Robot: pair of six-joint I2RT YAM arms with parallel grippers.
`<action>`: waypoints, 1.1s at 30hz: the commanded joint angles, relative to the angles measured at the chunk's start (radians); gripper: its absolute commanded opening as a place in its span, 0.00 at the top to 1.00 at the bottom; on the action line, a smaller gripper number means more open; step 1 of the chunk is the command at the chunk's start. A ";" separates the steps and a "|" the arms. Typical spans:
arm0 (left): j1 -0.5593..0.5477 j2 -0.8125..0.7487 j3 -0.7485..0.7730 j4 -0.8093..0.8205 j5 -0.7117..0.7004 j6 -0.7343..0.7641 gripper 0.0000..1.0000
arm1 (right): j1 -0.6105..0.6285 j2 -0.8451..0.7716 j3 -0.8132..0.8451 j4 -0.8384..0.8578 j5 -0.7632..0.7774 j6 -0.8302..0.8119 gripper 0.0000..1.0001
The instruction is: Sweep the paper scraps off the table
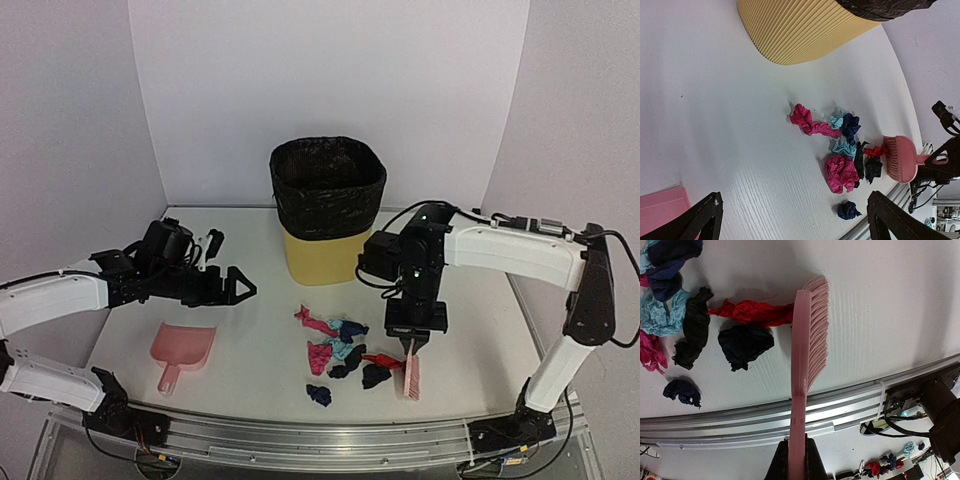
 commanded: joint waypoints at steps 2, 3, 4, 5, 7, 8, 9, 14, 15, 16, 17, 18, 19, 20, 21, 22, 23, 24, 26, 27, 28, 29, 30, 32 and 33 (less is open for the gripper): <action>0.009 -0.056 -0.012 0.006 -0.031 -0.015 0.00 | 0.003 0.102 0.128 -0.307 -0.057 -0.037 1.00; 0.009 -0.064 -0.016 0.003 -0.036 -0.018 0.00 | 0.003 0.117 0.147 -0.304 -0.056 -0.030 1.00; 0.010 -0.072 -0.020 0.001 -0.042 -0.021 0.00 | 0.003 0.132 0.166 -0.300 -0.058 -0.023 1.00; 0.010 -0.081 -0.023 -0.002 -0.046 -0.025 0.00 | 0.003 0.144 0.182 -0.292 -0.063 -0.020 1.00; 0.010 -0.094 -0.030 -0.007 -0.051 -0.031 0.00 | 0.002 0.163 0.208 -0.277 -0.060 -0.018 1.00; 0.010 -0.100 -0.033 -0.008 -0.052 -0.034 0.00 | 0.003 0.169 0.225 -0.274 -0.053 -0.018 1.00; 0.010 -0.105 -0.034 -0.012 -0.055 -0.037 0.00 | 0.003 0.174 0.242 -0.272 -0.045 -0.019 1.00; 0.010 -0.126 -0.044 -0.018 -0.060 -0.049 0.00 | 0.002 0.182 0.304 -0.270 -0.003 -0.019 1.00; 0.010 -0.129 -0.045 -0.020 -0.061 -0.050 0.00 | 0.001 0.178 0.309 -0.270 0.007 -0.016 1.00; 0.010 -0.132 -0.043 -0.023 -0.063 -0.051 0.00 | 0.001 0.174 0.313 -0.271 0.015 -0.015 1.00; 0.010 -0.134 -0.042 -0.026 -0.065 -0.052 0.00 | 0.001 0.168 0.313 -0.270 0.019 -0.011 1.00; 0.010 -0.134 -0.041 -0.029 -0.066 -0.053 0.00 | 0.001 0.161 0.313 -0.271 0.021 -0.008 1.00; 0.010 -0.134 -0.038 -0.031 -0.065 -0.053 0.00 | 0.001 0.151 0.309 -0.271 0.047 -0.005 1.00; 0.010 -0.134 -0.034 -0.036 -0.065 -0.053 0.00 | 0.001 0.141 0.300 -0.272 0.063 -0.001 1.00; 0.010 -0.133 -0.030 -0.042 -0.065 -0.053 0.00 | 0.000 0.131 0.288 -0.275 0.072 0.004 1.00; 0.010 -0.132 -0.025 -0.049 -0.066 -0.054 0.00 | 0.000 0.117 0.277 -0.279 0.083 0.011 1.00; 0.010 -0.131 -0.018 -0.060 -0.066 -0.054 0.00 | 0.001 0.101 0.262 -0.284 0.095 0.017 1.00; 0.010 -0.129 -0.008 -0.072 -0.066 -0.053 0.00 | 0.001 0.083 0.247 -0.290 0.108 0.022 1.00; 0.010 -0.127 0.011 -0.096 -0.062 -0.052 0.00 | 0.001 0.048 0.221 -0.309 0.138 0.035 1.00; 0.010 -0.126 0.023 -0.107 -0.061 -0.052 0.00 | 0.001 0.027 0.211 -0.321 0.159 0.042 1.00; 0.010 -0.122 0.037 -0.121 -0.059 -0.053 0.00 | 0.001 0.012 0.200 -0.338 0.174 0.047 1.00; 0.010 -0.115 0.051 -0.140 -0.055 -0.053 0.00 | 0.001 -0.009 0.193 -0.354 0.199 0.053 1.00; 0.010 -0.108 0.066 -0.159 -0.052 -0.053 0.00 | 0.001 -0.030 0.187 -0.371 0.224 0.059 1.00; 0.010 -0.087 0.110 -0.203 -0.048 -0.054 0.00 | 0.001 -0.077 0.180 -0.394 0.271 0.054 1.00; 0.011 -0.073 0.128 -0.230 -0.046 -0.054 0.00 | 0.001 -0.093 0.174 -0.394 0.285 0.047 1.00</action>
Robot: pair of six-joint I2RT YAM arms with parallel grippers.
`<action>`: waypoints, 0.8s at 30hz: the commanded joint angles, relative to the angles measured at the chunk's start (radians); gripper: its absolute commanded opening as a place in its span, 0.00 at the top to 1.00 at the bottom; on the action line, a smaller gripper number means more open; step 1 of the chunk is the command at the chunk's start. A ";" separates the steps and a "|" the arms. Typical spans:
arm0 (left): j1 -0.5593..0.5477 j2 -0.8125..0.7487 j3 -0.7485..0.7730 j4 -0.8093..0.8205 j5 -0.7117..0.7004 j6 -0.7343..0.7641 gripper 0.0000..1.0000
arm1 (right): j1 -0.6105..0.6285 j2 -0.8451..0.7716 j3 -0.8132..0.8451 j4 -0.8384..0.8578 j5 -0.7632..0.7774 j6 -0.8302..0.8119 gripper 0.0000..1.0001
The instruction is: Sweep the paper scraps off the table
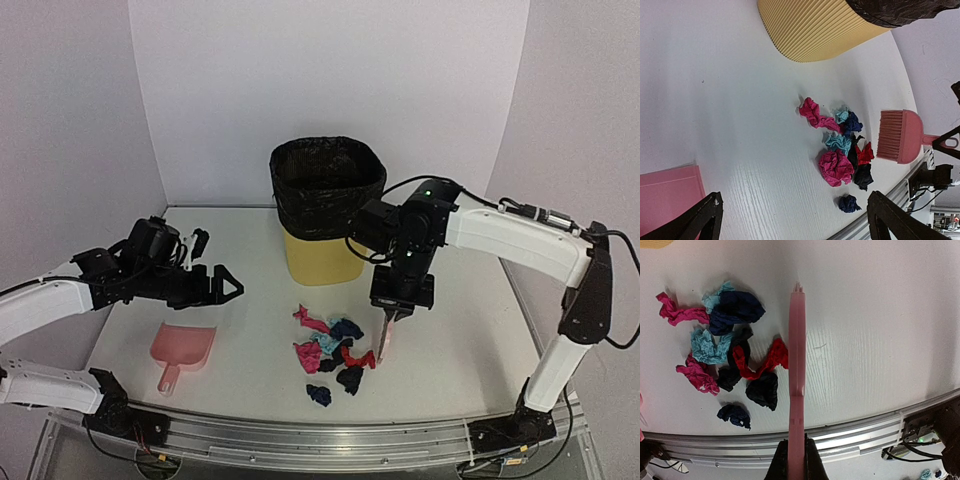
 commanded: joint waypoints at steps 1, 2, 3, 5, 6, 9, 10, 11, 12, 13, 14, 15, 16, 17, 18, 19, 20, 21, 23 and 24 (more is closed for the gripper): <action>0.004 0.043 0.133 -0.112 0.001 -0.007 0.00 | 0.001 -0.139 -0.017 -0.441 0.144 0.007 1.00; 0.004 0.052 0.155 -0.133 0.003 -0.007 0.00 | 0.002 -0.159 -0.018 -0.437 0.171 -0.012 1.00; 0.004 0.065 0.174 -0.158 0.005 -0.007 0.00 | 0.001 -0.175 -0.020 -0.434 0.198 -0.027 1.00; 0.004 0.091 0.220 -0.206 0.006 -0.008 0.00 | 0.001 -0.209 -0.026 -0.423 0.265 -0.065 1.00; 0.004 0.107 0.242 -0.232 0.002 -0.011 0.00 | 0.001 -0.227 -0.036 -0.409 0.299 -0.082 1.00; 0.006 0.160 0.302 -0.316 -0.007 -0.029 0.00 | 0.001 -0.283 -0.086 -0.348 0.416 -0.117 1.00; 0.006 0.176 0.318 -0.341 -0.010 -0.037 0.00 | 0.002 -0.303 -0.106 -0.323 0.462 -0.117 1.00; 0.006 0.193 0.333 -0.366 -0.014 -0.045 0.00 | 0.002 -0.324 -0.132 -0.287 0.507 -0.116 1.00; 0.006 0.210 0.348 -0.392 -0.017 -0.053 0.00 | 0.001 -0.347 -0.162 -0.244 0.555 -0.116 1.00; 0.006 0.225 0.359 -0.417 -0.015 -0.060 0.00 | 0.001 -0.363 -0.190 -0.194 0.596 -0.127 1.00; 0.006 0.241 0.369 -0.446 -0.010 -0.068 0.00 | 0.001 -0.377 -0.216 -0.145 0.631 -0.144 1.00; 0.006 0.258 0.378 -0.485 -0.006 -0.077 0.00 | 0.001 -0.389 -0.235 -0.105 0.654 -0.166 1.00; 0.006 0.275 0.386 -0.528 -0.005 -0.087 0.00 | 0.001 -0.398 -0.248 -0.076 0.678 -0.187 1.00; 0.006 0.288 0.392 -0.568 -0.005 -0.097 0.00 | 0.001 -0.403 -0.255 -0.057 0.703 -0.205 1.00; 0.007 0.296 0.395 -0.599 -0.009 -0.110 0.00 | 0.000 -0.406 -0.260 -0.040 0.724 -0.220 1.00; 0.007 0.302 0.395 -0.638 -0.012 -0.125 0.00 | -0.001 -0.407 -0.264 -0.026 0.743 -0.241 1.00; 0.007 0.304 0.393 -0.673 -0.012 -0.141 0.00 | -0.005 -0.405 -0.267 -0.014 0.749 -0.263 1.00; 0.007 0.299 0.390 -0.708 -0.011 -0.155 0.00 | -0.013 -0.402 -0.270 -0.002 0.745 -0.288 1.00; 0.007 0.285 0.375 -0.774 -0.024 -0.173 0.00 | -0.041 -0.395 -0.280 0.018 0.717 -0.328 1.00; 0.007 0.276 0.362 -0.821 -0.040 -0.189 0.00 | -0.063 -0.394 -0.291 0.035 0.691 -0.347 1.00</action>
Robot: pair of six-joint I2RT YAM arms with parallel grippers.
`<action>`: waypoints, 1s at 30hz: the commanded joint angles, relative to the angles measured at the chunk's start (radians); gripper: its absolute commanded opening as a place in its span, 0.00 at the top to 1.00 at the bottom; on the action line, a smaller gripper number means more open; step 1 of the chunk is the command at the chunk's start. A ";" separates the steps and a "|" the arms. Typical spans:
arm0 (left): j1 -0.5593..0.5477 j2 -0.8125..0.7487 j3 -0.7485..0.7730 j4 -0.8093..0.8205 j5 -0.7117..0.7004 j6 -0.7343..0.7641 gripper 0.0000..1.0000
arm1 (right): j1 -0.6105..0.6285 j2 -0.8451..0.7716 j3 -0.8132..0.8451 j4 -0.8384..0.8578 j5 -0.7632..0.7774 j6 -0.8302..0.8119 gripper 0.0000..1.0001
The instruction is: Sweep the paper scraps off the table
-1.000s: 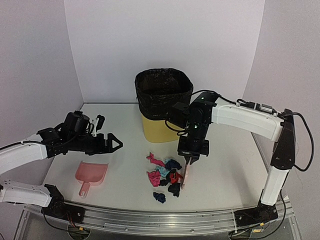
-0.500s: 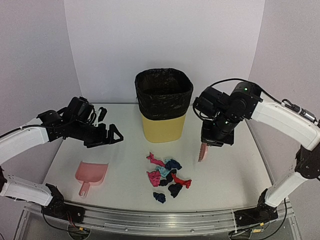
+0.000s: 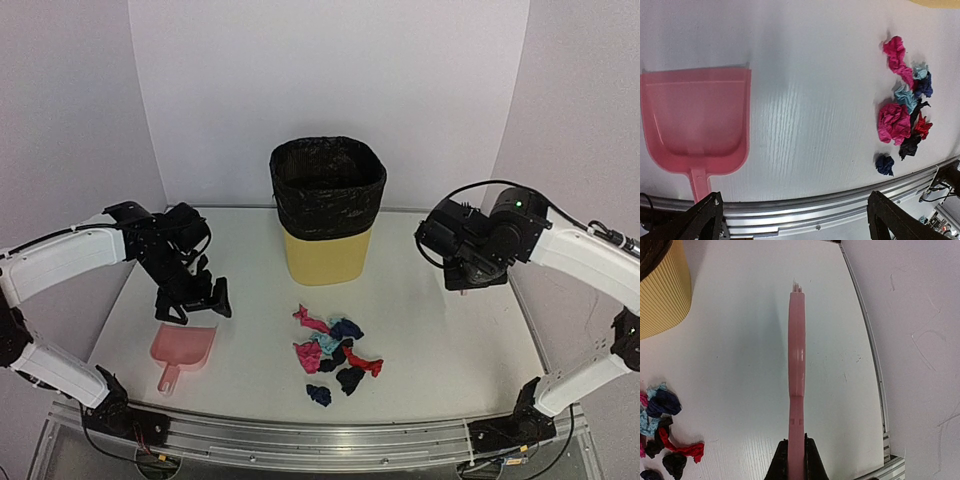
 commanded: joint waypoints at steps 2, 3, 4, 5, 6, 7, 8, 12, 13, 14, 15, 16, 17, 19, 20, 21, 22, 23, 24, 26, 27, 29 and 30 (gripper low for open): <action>0.007 -0.050 -0.026 -0.278 -0.053 -0.103 0.00 | -0.090 -0.015 -0.048 0.089 -0.024 -0.144 1.00; 0.007 -0.064 -0.042 -0.293 -0.048 -0.119 0.00 | -0.112 -0.020 -0.061 0.114 -0.056 -0.165 1.00; 0.007 -0.081 -0.055 -0.304 -0.037 -0.131 0.00 | -0.128 -0.025 -0.075 0.139 -0.090 -0.191 1.00; 0.007 -0.097 -0.067 -0.315 -0.033 -0.146 0.00 | -0.142 -0.030 -0.085 0.164 -0.121 -0.213 1.00; 0.007 -0.111 -0.081 -0.323 -0.037 -0.155 0.00 | -0.153 -0.033 -0.091 0.186 -0.147 -0.232 1.00; 0.008 -0.124 -0.097 -0.331 -0.043 -0.162 0.00 | -0.162 -0.034 -0.095 0.203 -0.168 -0.250 1.00; 0.007 -0.138 -0.115 -0.339 -0.049 -0.170 0.00 | -0.168 -0.032 -0.094 0.210 -0.177 -0.264 1.00; 0.007 -0.175 -0.220 -0.335 -0.044 -0.200 0.00 | -0.185 -0.014 -0.084 0.226 -0.213 -0.315 1.00; 0.007 -0.184 -0.235 -0.329 -0.045 -0.206 0.00 | -0.188 -0.010 -0.082 0.230 -0.221 -0.323 1.00; 0.008 -0.193 -0.243 -0.327 -0.051 -0.213 0.00 | -0.190 -0.008 -0.080 0.233 -0.227 -0.330 1.00; 0.008 -0.200 -0.243 -0.326 -0.058 -0.219 0.00 | -0.193 -0.007 -0.080 0.239 -0.234 -0.334 1.00; 0.008 -0.213 -0.247 -0.318 -0.066 -0.232 0.00 | -0.194 -0.006 -0.081 0.241 -0.240 -0.338 1.00; 0.009 -0.223 -0.247 -0.309 -0.073 -0.253 0.00 | -0.195 -0.007 -0.082 0.244 -0.244 -0.342 1.00; 0.009 -0.231 -0.247 -0.282 -0.071 -0.304 0.00 | -0.197 -0.009 -0.083 0.248 -0.252 -0.347 1.00; 0.009 -0.229 -0.254 -0.269 -0.064 -0.327 0.00 | -0.197 -0.012 -0.084 0.250 -0.254 -0.350 1.00; 0.009 -0.227 -0.270 -0.244 -0.053 -0.340 0.00 | -0.197 -0.016 -0.087 0.255 -0.255 -0.353 1.00; 0.008 -0.228 -0.286 -0.216 -0.049 -0.354 0.00 | -0.197 -0.018 -0.089 0.256 -0.255 -0.356 1.00; 0.008 -0.233 -0.304 -0.191 -0.059 -0.376 0.00 | -0.198 -0.022 -0.091 0.258 -0.254 -0.358 1.00; 0.008 -0.243 -0.318 -0.175 -0.070 -0.391 0.00 | -0.198 -0.026 -0.093 0.258 -0.254 -0.361 1.00; 0.008 -0.264 -0.336 -0.151 -0.093 -0.417 0.00 | -0.198 -0.037 -0.095 0.258 -0.254 -0.366 1.00; 0.008 -0.276 -0.343 -0.138 -0.103 -0.429 0.01 | -0.198 -0.042 -0.096 0.258 -0.252 -0.369 1.00; 0.008 -0.291 -0.361 -0.113 -0.118 -0.448 0.00 | -0.198 -0.051 -0.099 0.258 -0.247 -0.374 1.00; 0.008 -0.293 -0.374 -0.098 -0.121 -0.453 0.00 | -0.198 -0.054 -0.099 0.259 -0.245 -0.375 1.00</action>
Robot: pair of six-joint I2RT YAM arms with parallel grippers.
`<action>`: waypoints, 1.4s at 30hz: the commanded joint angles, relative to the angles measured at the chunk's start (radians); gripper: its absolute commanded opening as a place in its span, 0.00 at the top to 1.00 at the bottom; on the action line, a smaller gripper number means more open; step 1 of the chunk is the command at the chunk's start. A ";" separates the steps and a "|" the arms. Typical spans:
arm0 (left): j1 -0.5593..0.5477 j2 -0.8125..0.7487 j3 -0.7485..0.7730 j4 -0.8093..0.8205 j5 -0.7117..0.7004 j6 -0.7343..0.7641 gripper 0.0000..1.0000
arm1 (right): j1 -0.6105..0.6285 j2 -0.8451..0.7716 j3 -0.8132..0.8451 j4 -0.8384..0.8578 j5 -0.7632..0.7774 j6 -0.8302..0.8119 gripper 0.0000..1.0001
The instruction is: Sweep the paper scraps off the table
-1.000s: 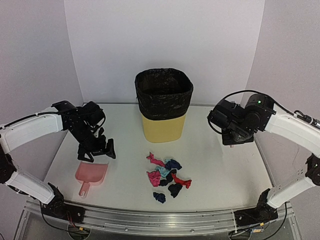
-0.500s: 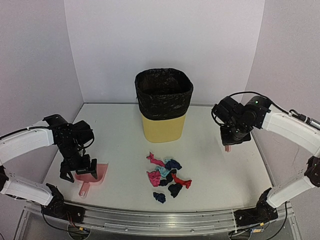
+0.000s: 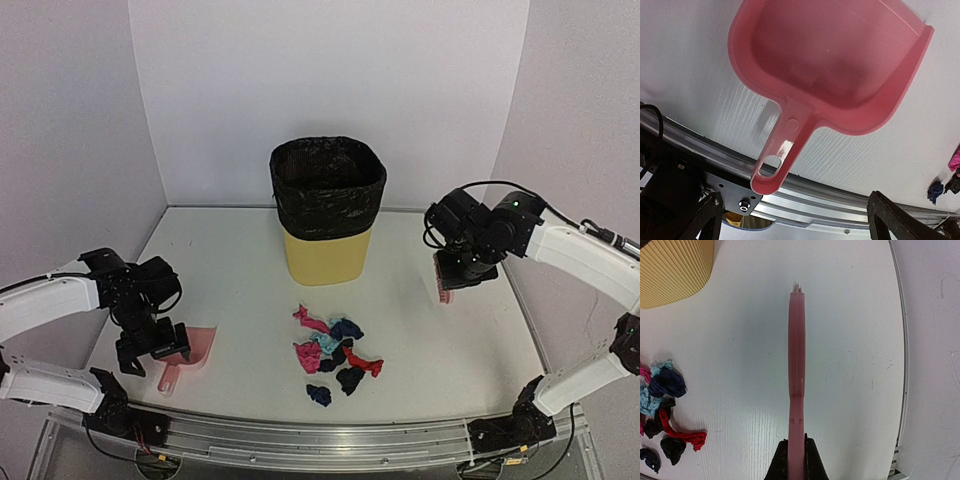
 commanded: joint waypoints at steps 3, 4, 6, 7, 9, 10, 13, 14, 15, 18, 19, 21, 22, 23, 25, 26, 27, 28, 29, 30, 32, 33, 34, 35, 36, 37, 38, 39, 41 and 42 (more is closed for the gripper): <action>0.006 -0.039 -0.069 0.120 -0.057 -0.082 0.00 | -0.006 -0.056 -0.001 0.018 0.011 -0.027 1.00; 0.006 -0.035 -0.083 0.138 -0.057 -0.082 0.00 | -0.006 -0.057 0.000 0.019 0.010 -0.030 1.00; 0.006 -0.025 -0.107 0.169 -0.055 -0.081 0.00 | -0.006 -0.061 0.002 0.018 0.010 -0.034 1.00; 0.006 -0.023 -0.121 0.182 -0.053 -0.081 0.00 | -0.006 -0.063 0.002 0.019 0.010 -0.037 1.00; 0.006 -0.019 -0.136 0.203 -0.047 -0.079 0.00 | -0.006 -0.065 0.004 0.018 0.010 -0.040 1.00; 0.006 -0.019 -0.142 0.210 -0.048 -0.077 0.01 | -0.006 -0.065 0.005 0.018 0.010 -0.041 1.00; 0.006 -0.023 -0.142 0.216 -0.057 -0.063 0.01 | -0.007 -0.068 0.005 0.018 0.011 -0.044 1.00; 0.006 -0.026 -0.142 0.224 -0.055 -0.057 0.01 | -0.007 -0.068 0.006 0.019 0.013 -0.044 1.00; 0.006 -0.028 -0.145 0.238 -0.047 -0.047 0.01 | -0.007 -0.069 0.006 0.018 0.014 -0.044 1.00; 0.006 -0.023 -0.175 0.311 0.006 -0.017 0.03 | -0.007 -0.073 0.009 0.019 0.017 -0.047 1.00; 0.006 -0.020 -0.183 0.329 0.022 -0.013 0.04 | -0.007 -0.077 0.008 0.019 0.017 -0.048 1.00; 0.006 -0.012 -0.184 0.339 0.033 -0.007 0.05 | -0.007 -0.085 0.007 0.018 0.014 -0.048 1.00; 0.006 -0.010 -0.180 0.334 0.030 -0.007 0.05 | -0.007 -0.091 0.005 0.018 0.013 -0.048 1.00; 0.006 -0.010 -0.175 0.326 0.028 -0.005 0.05 | -0.007 -0.096 0.003 0.019 0.013 -0.048 1.00; 0.006 -0.015 -0.169 0.322 0.030 0.003 0.05 | -0.007 -0.106 -0.002 0.018 0.019 -0.047 1.00; 0.006 -0.016 -0.170 0.323 0.032 0.007 0.05 | -0.007 -0.110 -0.003 0.018 0.022 -0.045 1.00; 0.006 -0.016 -0.173 0.326 0.034 0.011 0.05 | -0.007 -0.114 -0.005 0.019 0.021 -0.044 1.00; 0.005 -0.015 -0.175 0.327 0.036 0.013 0.05 | -0.006 -0.117 -0.007 0.019 0.021 -0.042 1.00; 0.006 -0.011 -0.177 0.329 0.039 0.015 0.05 | -0.006 -0.121 -0.009 0.018 0.021 -0.041 1.00; 0.006 -0.008 -0.179 0.332 0.045 0.019 0.06 | -0.006 -0.124 -0.010 0.018 0.020 -0.040 1.00; 0.006 -0.003 -0.181 0.336 0.056 0.028 0.08 | -0.006 -0.130 -0.011 0.018 0.019 -0.039 1.00; 0.006 -0.001 -0.181 0.334 0.060 0.033 0.09 | -0.007 -0.132 -0.012 0.019 0.019 -0.039 1.00; 0.006 -0.001 -0.180 0.333 0.065 0.037 0.10 | -0.007 -0.133 -0.012 0.018 0.019 -0.038 1.00; 0.006 -0.002 -0.180 0.332 0.072 0.040 0.11 | -0.007 -0.134 -0.012 0.018 0.018 -0.037 1.00; 0.006 -0.004 -0.183 0.331 0.084 0.041 0.12 | -0.007 -0.135 -0.012 0.018 0.016 -0.036 1.00; 0.006 -0.007 -0.188 0.330 0.096 0.046 0.13 | -0.007 -0.136 -0.013 0.019 0.015 -0.035 1.00; 0.005 -0.010 -0.193 0.328 0.108 0.050 0.14 | -0.005 -0.137 -0.015 0.019 0.013 -0.033 1.00; 0.005 -0.014 -0.198 0.323 0.112 0.055 0.15 | -0.006 -0.138 -0.016 0.019 0.012 -0.032 1.00; 0.004 -0.024 -0.203 0.308 0.123 0.061 0.16 | -0.006 -0.140 -0.020 0.019 0.011 -0.030 1.00; 0.005 -0.028 -0.204 0.303 0.130 0.061 0.18 | -0.006 -0.141 -0.022 0.019 0.012 -0.029 1.00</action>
